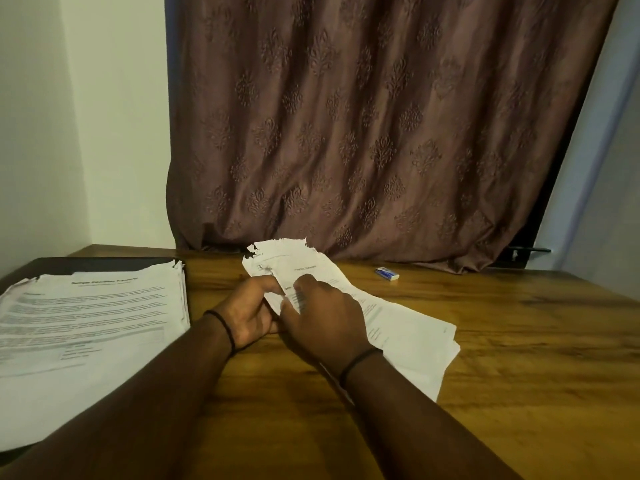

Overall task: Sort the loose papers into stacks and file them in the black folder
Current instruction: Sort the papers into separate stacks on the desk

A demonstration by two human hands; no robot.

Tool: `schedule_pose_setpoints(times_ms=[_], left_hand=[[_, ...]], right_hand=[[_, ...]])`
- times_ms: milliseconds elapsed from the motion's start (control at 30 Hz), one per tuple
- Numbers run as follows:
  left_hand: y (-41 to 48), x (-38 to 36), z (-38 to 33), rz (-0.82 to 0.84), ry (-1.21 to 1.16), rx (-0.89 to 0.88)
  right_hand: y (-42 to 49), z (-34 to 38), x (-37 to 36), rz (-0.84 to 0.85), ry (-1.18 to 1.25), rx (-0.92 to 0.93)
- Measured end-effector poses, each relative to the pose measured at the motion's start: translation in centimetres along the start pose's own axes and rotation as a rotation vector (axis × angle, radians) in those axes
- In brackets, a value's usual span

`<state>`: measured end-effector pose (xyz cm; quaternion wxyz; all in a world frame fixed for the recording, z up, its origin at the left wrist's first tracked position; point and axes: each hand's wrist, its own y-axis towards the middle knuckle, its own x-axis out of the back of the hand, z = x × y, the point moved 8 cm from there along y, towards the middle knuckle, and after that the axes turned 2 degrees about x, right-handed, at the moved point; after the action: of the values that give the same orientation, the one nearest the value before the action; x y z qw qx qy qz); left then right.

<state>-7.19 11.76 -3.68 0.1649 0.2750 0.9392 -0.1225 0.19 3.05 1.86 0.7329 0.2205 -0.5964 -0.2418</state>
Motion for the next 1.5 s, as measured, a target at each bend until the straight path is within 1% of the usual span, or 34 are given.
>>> schedule_pose_setpoints(times_ms=[100,233,333,433,800,967,1100,1333,1433,1467,1500], left_hand=[[0.2,0.5,0.2,-0.012,-0.057,0.019],[0.7,0.5,0.4,0.025,-0.129,0.042],[0.7,0.4,0.4,0.039,-0.146,0.038],[0.7,0.5,0.3,0.033,-0.152,0.034],[0.5,0.7,0.3,-0.020,-0.177,0.043],[0.5,0.6,0.3,0.014,-0.173,0.032],[0.3,0.6,0.3,0.005,-0.163,0.028],[0.3,0.7,0.5,-0.038,-0.176,0.047],[0.1,0.4,0.4,-0.037,-0.158,0.042],[-0.2,0.4,0.2,-0.066,-0.140,0.019],[-0.3,1.0,-0.2,-0.161,-0.058,-0.038]], right_hand=[[0.3,-0.7,0.3,-0.004,-0.032,-0.053],[0.2,-1.7,1.5,-0.112,0.008,-0.132],[0.1,-1.8,1.9,-0.181,0.094,-0.099],[0.2,-1.6,1.6,-0.131,0.086,-0.039],[0.3,-0.9,-0.2,0.072,0.022,-0.031],[0.3,-0.6,0.2,0.021,-0.014,0.002],[0.4,-0.5,0.5,-0.017,-0.037,0.005],[0.0,0.8,0.3,0.019,-0.050,0.102],[0.1,0.3,0.6,-0.011,-0.019,0.053],[0.1,0.0,1.1,-0.052,0.004,0.022],[0.2,-0.6,1.6,-0.096,0.035,-0.025]])
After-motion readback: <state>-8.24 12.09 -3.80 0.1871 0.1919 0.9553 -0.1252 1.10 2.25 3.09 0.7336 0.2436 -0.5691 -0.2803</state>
